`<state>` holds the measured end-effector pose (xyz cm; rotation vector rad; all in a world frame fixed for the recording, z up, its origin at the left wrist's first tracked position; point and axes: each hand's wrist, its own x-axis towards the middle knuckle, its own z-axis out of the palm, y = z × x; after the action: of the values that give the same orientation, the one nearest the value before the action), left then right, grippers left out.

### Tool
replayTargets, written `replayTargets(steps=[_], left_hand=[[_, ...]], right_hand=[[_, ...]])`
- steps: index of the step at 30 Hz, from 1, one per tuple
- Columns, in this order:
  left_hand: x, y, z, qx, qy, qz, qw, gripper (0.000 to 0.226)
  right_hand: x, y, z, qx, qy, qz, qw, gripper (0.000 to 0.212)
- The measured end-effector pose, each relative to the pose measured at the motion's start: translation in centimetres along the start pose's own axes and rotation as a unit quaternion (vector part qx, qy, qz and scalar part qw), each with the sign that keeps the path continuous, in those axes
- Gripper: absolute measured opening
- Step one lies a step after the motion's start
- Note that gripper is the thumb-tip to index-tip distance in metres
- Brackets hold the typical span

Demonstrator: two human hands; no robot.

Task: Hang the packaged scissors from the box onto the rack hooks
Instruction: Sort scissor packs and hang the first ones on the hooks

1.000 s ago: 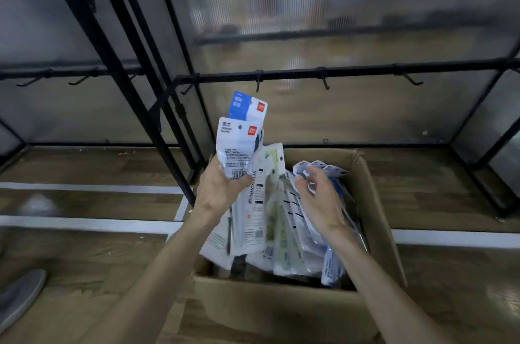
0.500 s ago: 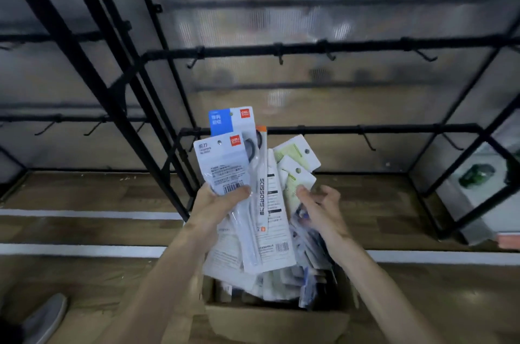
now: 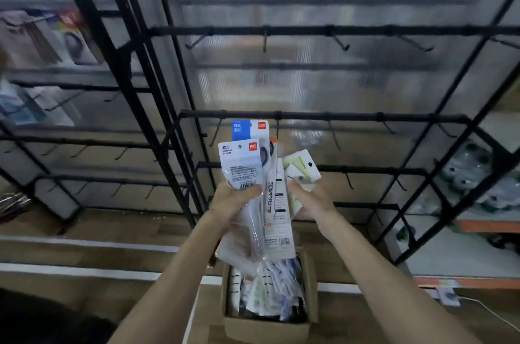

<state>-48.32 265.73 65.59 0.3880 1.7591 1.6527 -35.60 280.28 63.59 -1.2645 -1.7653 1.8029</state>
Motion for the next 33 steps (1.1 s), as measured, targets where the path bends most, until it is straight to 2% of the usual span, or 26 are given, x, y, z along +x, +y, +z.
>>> replayTargets(steps=[3,5,7,9,11,12,14,18,21,26,29,33], left_hand=[[-2.8,5.7,0.3,0.008,0.009,0.013,1.000,0.021],[-4.7,8.4,0.3,-0.001,0.015,0.022,1.000,0.023],[-6.6,10.4,0.6,-0.029,0.016,0.028,0.999,0.025],[-8.4,11.5,1.2,-0.050,0.007,0.038,0.998,0.023],[-9.9,11.7,1.9,-0.058,0.002,0.043,0.997,0.022],[-10.4,11.8,2.2,-0.063,0.003,0.045,0.997,0.023],[-11.1,11.6,2.4,-0.072,0.007,0.050,0.996,0.026],[-11.6,11.9,1.8,-0.096,0.011,0.043,0.994,0.025],[-11.5,11.9,0.2,-0.118,0.017,0.037,0.992,0.024],[-10.0,11.7,-2.6,-0.158,0.022,0.028,0.987,0.027],[-8.1,11.7,-4.0,-0.190,0.024,0.022,0.981,0.031],[-5.6,13.1,-5.9,-0.218,-0.005,0.027,0.976,0.036]], right_hand=[[-3.5,-5.7,-1.4,0.043,0.038,-0.014,0.998,0.017],[-5.3,-8.4,-2.4,0.088,0.074,-0.004,0.993,0.032],[-6.9,-10.3,-3.0,0.126,0.044,0.024,0.991,0.047],[-8.2,-11.5,-3.2,0.145,-0.007,0.026,0.989,0.053],[-9.0,-11.8,-3.1,0.174,-0.015,0.016,0.984,0.061],[-8.6,-11.5,-2.9,0.196,-0.009,0.015,0.980,0.063],[-9.6,-11.9,-2.6,0.218,0.000,0.018,0.976,0.053],[-11.3,-13.0,-2.1,0.172,0.003,-0.022,0.985,0.018],[-11.4,-14.0,-1.7,0.099,0.003,-0.064,0.993,0.007],[-10.4,-15.5,0.4,-0.037,0.023,-0.126,0.991,0.016],[-9.9,-16.6,2.2,-0.026,0.064,-0.142,0.987,0.021],[-8.4,-17.5,4.3,0.042,0.090,-0.133,0.986,0.025]])
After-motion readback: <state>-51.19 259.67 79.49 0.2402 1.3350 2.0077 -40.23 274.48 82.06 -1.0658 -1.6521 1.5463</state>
